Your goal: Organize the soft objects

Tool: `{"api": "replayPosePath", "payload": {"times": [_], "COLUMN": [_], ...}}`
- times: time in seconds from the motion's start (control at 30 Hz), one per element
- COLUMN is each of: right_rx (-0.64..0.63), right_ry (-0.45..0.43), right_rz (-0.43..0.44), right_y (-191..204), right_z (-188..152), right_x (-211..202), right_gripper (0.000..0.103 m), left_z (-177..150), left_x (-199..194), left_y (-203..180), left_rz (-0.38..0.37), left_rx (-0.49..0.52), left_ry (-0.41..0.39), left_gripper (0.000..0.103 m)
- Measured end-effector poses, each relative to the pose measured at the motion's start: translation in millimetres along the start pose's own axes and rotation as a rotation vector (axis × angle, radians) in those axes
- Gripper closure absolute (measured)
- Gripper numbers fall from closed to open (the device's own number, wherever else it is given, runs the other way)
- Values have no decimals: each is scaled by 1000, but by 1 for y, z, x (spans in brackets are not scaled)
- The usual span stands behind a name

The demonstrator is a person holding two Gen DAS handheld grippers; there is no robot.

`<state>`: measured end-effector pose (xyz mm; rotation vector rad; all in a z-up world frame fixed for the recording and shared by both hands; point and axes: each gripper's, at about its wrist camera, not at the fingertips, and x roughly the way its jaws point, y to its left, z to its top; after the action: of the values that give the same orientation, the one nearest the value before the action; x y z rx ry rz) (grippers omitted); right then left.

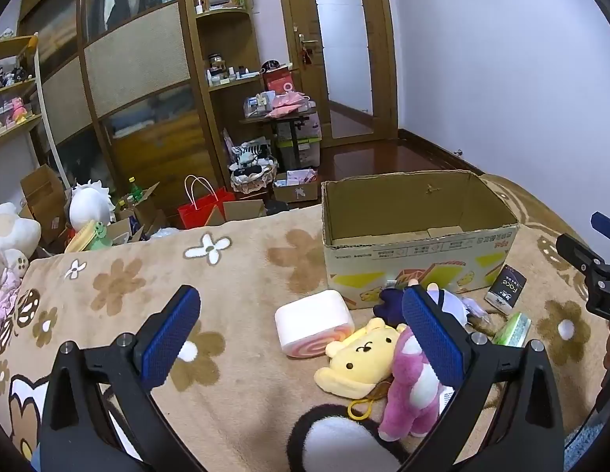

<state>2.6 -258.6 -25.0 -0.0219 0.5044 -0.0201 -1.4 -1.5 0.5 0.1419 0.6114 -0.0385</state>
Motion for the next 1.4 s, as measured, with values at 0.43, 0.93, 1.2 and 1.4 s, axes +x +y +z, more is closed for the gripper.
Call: {"api": "replayPosePath", "payload": {"times": [0.43, 0.93, 1.2, 1.4], "right_rx": [5, 16, 18, 26], "right_ry": [5, 8, 18, 17], "right_rz": [13, 13, 18, 17], "right_y": [-3, -4, -5, -5], "right_z": [1, 1, -1, -2], "right_x": [-2, -2, -1, 0], "right_gripper": [0, 0, 0, 0], "left_z": [-1, -1, -2, -2], "left_x": [0, 0, 0, 0], "left_y": [0, 0, 1, 1], "left_rz": [0, 3, 3, 2], "left_rx": [-1, 0, 0, 0], "left_ry": [-1, 1, 3, 2], "left_gripper": [1, 1, 1, 1]}}
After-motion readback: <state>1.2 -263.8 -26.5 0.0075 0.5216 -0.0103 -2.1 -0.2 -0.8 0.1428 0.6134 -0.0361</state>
